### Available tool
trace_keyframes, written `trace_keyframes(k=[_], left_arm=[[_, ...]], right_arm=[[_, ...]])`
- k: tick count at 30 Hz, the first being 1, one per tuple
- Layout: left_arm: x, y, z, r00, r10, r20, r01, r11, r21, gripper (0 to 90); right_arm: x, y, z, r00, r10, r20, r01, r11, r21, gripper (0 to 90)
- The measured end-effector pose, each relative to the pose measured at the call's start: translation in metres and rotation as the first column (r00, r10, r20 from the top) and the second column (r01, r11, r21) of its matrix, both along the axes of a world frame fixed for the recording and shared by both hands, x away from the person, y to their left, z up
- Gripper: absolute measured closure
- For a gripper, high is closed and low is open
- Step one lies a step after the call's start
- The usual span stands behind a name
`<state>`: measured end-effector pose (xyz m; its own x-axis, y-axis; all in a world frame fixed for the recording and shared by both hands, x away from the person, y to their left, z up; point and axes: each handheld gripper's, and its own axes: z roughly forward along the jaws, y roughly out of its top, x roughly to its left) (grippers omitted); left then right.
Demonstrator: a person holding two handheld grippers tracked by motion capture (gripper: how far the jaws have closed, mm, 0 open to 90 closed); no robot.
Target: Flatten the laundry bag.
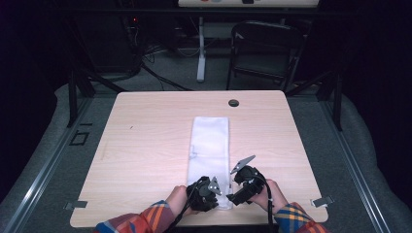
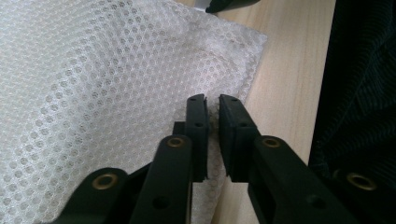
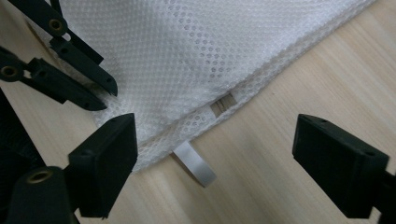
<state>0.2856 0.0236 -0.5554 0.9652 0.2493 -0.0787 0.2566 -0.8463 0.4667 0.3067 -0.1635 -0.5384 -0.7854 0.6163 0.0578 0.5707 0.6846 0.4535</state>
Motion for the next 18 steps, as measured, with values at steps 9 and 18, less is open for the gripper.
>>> trace_keyframes(k=[9,18], left_arm=[[0.003,0.004,0.004,0.9997,0.025,0.005,-0.025,0.9989,-0.04,88.8],[0.006,0.011,0.016,0.9976,0.066,0.021,-0.064,0.9936,-0.093,88.8]], right_arm=[[-0.001,0.001,0.001,0.9995,0.024,0.021,-0.024,1.0,-0.019,55.6],[-0.005,0.006,-0.003,0.9989,0.04,0.026,-0.039,0.999,-0.011,86.6]])
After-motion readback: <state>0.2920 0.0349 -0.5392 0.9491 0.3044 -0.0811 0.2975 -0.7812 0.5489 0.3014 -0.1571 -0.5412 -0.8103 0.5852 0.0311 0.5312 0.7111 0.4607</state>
